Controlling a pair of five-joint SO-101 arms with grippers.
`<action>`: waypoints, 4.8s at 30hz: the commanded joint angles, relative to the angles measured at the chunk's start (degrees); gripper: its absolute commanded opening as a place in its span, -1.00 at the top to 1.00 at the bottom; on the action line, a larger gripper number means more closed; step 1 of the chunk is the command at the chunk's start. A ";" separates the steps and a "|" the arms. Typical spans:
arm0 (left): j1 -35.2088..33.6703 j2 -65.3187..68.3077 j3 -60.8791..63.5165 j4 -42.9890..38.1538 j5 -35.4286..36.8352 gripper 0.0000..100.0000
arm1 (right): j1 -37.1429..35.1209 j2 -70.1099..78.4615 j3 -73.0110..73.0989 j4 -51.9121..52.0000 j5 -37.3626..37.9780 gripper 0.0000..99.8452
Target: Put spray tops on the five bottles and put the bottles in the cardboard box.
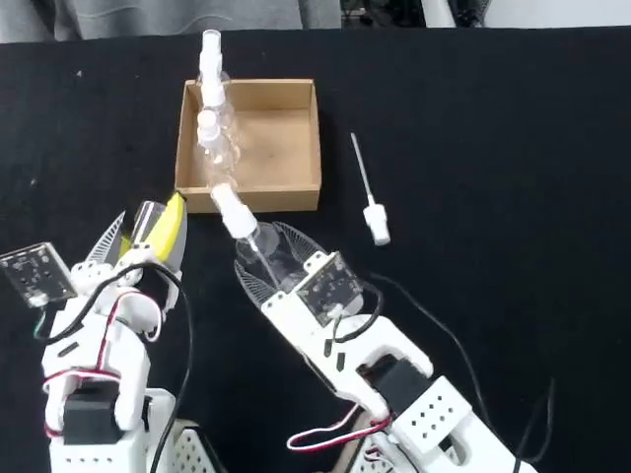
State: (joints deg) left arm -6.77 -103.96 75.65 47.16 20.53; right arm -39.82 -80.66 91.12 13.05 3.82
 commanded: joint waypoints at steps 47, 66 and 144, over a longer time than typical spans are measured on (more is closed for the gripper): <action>16.75 -0.62 -1.19 5.63 -9.05 0.52 | -3.60 -1.10 -1.89 -3.52 -0.35 0.81; 20.79 -0.62 -1.80 6.86 -12.40 0.52 | -0.53 -0.75 -1.89 -3.52 -0.35 0.81; -12.26 -0.62 20.09 -14.95 -18.20 0.93 | 13.27 32.48 -53.85 22.24 -0.79 0.81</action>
State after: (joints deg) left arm -18.55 -104.04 95.60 33.36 2.95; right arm -29.80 -52.88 43.47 35.74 3.47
